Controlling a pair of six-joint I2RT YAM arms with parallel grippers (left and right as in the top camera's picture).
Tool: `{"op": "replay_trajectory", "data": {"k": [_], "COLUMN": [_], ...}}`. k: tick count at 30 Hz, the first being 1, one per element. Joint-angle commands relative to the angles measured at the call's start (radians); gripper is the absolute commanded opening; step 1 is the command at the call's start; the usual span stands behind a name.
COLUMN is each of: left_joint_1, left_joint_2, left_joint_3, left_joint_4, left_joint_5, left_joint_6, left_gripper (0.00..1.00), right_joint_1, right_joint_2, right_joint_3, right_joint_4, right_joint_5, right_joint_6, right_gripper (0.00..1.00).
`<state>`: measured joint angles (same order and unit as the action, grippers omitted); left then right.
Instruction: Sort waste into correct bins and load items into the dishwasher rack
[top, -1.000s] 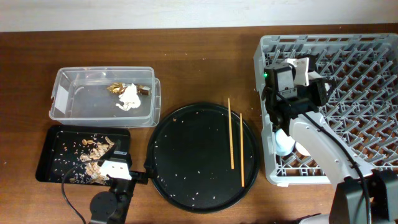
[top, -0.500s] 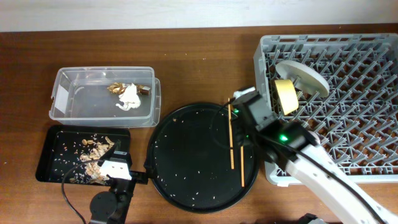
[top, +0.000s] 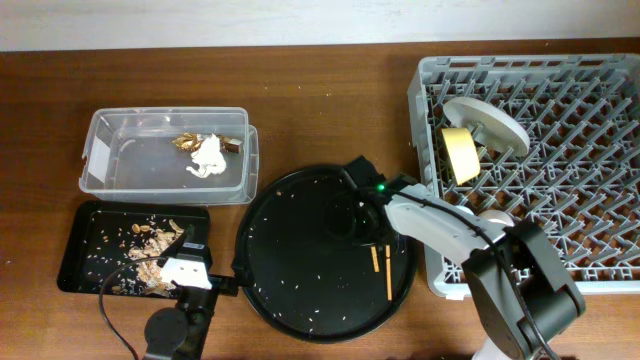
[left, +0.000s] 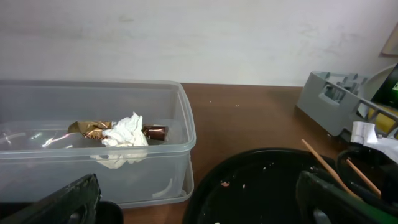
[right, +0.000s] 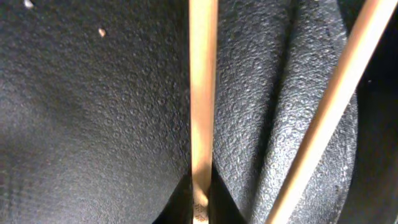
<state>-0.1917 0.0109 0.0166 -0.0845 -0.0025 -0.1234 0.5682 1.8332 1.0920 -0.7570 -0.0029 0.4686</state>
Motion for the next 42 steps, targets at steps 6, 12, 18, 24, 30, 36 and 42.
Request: {"op": "replay_trajectory", "data": {"k": [6, 12, 18, 24, 30, 36, 42], "left_joint_1": [-0.004, -0.004, -0.004, -0.004, -0.004, -0.004, -0.004], "left_joint_2": [-0.006, -0.006, -0.006, -0.006, -0.006, -0.006, -0.006], "left_joint_3": [-0.008, -0.008, -0.008, -0.008, -0.008, -0.008, -0.008], "left_joint_4": [0.002, 0.002, 0.003, 0.002, 0.002, 0.002, 0.002], "left_joint_5": [0.011, 0.011, 0.011, 0.011, 0.011, 0.011, 0.010], "left_joint_6": [0.012, 0.012, 0.012, 0.012, 0.012, 0.012, 0.012], "left_gripper": [0.99, 0.99, 0.99, 0.99, 0.99, 0.99, 0.99], "right_joint_1": [-0.075, -0.295, -0.316, -0.310, -0.229, -0.068, -0.006], "right_joint_2": [-0.365, -0.417, -0.243, -0.227, -0.354, -0.339, -0.187], "right_joint_3": [0.121, 0.122, 0.122, 0.133, 0.145, 0.099, -0.056], "right_joint_4": [-0.106, 0.038, 0.083, 0.074, -0.069, -0.206, -0.090], "right_joint_5": [0.231, 0.325, 0.336, 0.350, 0.161, 0.040, 0.112], "right_joint_6": [-0.084, -0.237, -0.338, -0.341, -0.265, -0.145, -0.003], "right_gripper": [0.04, 0.04, 0.04, 0.40, 0.47, 0.47, 0.47]}}
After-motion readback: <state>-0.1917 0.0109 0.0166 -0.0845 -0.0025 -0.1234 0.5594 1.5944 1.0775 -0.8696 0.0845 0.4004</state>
